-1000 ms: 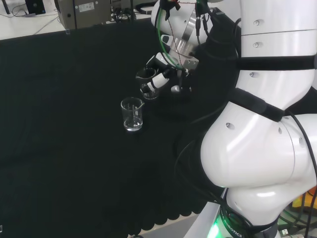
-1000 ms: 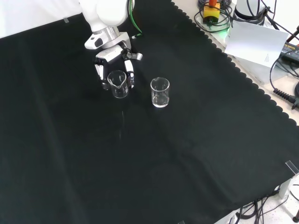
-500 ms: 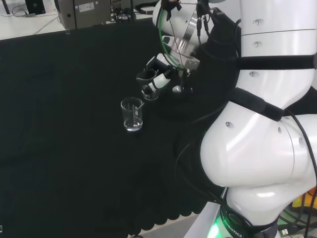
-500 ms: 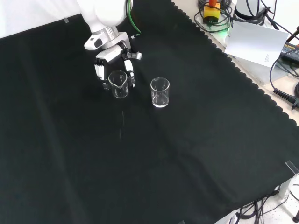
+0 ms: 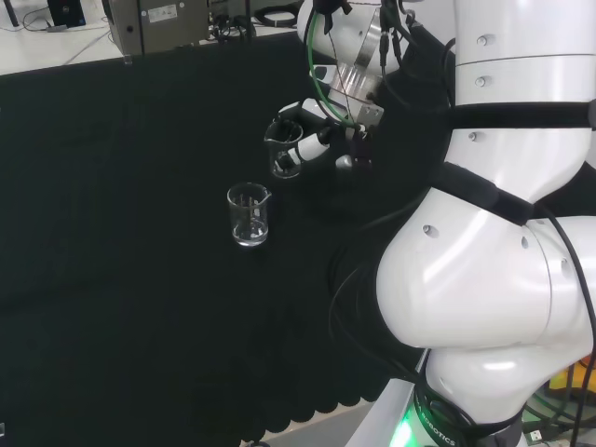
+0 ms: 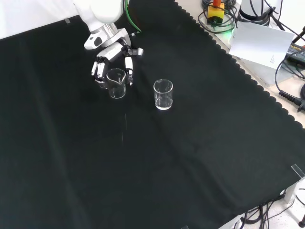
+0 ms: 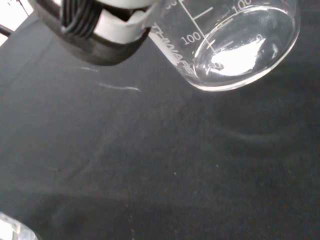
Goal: Place the beaker back on the table.
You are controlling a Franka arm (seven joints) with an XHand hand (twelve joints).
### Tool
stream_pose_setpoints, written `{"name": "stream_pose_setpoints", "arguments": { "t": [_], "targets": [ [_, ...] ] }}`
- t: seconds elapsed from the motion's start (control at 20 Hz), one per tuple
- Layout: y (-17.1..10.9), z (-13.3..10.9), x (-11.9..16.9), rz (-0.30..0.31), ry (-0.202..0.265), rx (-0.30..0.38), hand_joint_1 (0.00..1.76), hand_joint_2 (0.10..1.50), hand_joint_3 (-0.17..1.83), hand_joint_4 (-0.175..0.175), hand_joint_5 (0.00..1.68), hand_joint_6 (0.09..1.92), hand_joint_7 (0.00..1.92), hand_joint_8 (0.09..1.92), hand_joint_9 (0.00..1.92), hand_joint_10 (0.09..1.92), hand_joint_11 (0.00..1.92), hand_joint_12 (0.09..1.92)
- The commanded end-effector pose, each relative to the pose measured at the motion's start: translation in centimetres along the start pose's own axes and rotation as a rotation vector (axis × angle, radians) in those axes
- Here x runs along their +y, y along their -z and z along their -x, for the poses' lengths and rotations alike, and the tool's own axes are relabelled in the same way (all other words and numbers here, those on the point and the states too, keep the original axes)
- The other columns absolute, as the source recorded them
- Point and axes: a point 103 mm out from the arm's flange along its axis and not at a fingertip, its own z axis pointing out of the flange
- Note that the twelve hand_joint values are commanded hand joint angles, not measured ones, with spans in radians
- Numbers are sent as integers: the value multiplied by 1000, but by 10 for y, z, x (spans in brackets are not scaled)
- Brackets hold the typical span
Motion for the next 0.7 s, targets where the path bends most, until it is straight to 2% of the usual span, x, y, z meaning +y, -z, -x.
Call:
{"name": "stream_pose_setpoints", "arguments": {
  "t": [0.05,0.25,0.45,0.6,0.7],
  "targets": [
    [1,-3,-5,-47,-24,-62,868,820,195,31,656,695,733,619,1003,87,507,1259],
    [1,-3,-12,-73,-51,-100,859,699,435,27,663,686,729,624,1001,87,510,1260],
    [0,-6,-12,-128,-70,-79,842,664,495,9,568,652,629,621,922,87,431,1286],
    [0,-6,-12,-161,-71,-79,809,649,502,-12,415,505,451,622,798,87,298,1330],
    [1,-7,-12,-172,-71,-96,797,647,499,-16,396,419,393,642,762,87,261,1338]
  ]
}}
